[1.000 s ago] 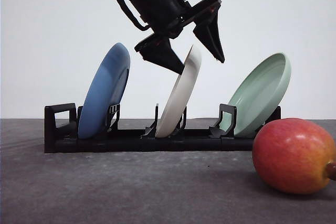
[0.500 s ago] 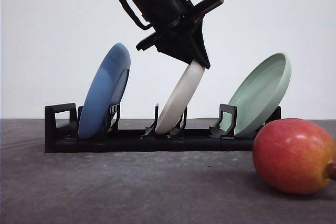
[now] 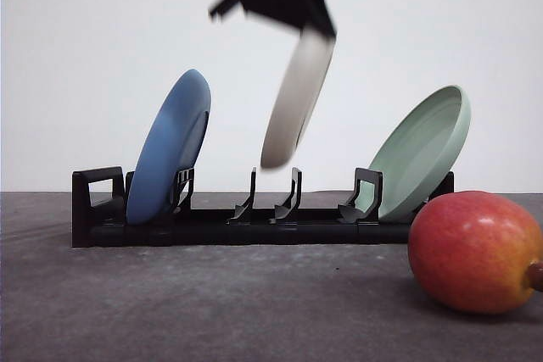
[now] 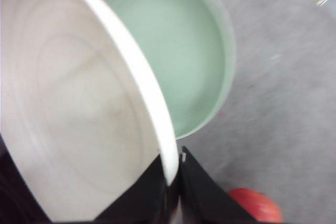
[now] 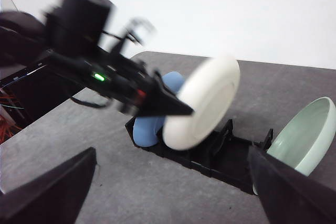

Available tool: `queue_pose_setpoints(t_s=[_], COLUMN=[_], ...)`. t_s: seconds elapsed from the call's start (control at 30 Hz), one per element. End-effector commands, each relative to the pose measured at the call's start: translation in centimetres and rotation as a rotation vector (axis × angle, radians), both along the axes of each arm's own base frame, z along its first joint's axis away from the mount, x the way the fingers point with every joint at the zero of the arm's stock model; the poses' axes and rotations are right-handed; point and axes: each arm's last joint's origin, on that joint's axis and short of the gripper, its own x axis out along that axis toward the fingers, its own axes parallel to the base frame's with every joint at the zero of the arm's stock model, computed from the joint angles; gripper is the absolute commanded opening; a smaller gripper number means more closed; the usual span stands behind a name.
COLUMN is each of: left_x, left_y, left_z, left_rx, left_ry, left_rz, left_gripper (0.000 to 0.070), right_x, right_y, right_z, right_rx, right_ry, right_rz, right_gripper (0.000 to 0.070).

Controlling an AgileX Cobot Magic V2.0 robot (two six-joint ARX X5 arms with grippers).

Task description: Place pomegranate in white plate

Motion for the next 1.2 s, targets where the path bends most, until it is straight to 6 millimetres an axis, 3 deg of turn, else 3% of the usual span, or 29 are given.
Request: queue_pose_setpoints(t_s=[0.0,0.27,0.5,0.73,0.97,1.17], left_x=[-1.2,-8.6,-13.4,-16.3,-17.8,-18.3], left_y=[0.1,2.5,3.1,1.6,1.2,0.3], left_z=[1.9,5.8,4.9,0.5,-5.8,-9.2], left_rx=[-0.025,0.033,0.316,0.524,0.665,0.726], left_ry=[-0.041,-0.039,-0.022,-0.049,-0.052,-0.074], left_rz=[-0.029,-0.109,-0.105,-0.102,-0.096,-0.092], left_gripper=[0.0000,0.0000,0.0000,0.0000,0.0000,0.0000], right_x=[-0.1,-0.2,-0.1,-0.1,-0.1,-0.1], right_y=[0.1,0.2,0.2,0.1,0.1,0.1], right_z=[0.4,0.4,0.4,0.4,0.3,0.3], right_rx=[0.008,0.017,0.021,0.025,0.024,0.024], right_ry=[-0.009,-0.003,0.002,0.011,0.015,0.018], right_rz=[0.007,0.020,0.018,0.013,0.010,0.010], right_gripper=[0.0590,0.0590,0.0590,0.0590,0.0590,0.0590])
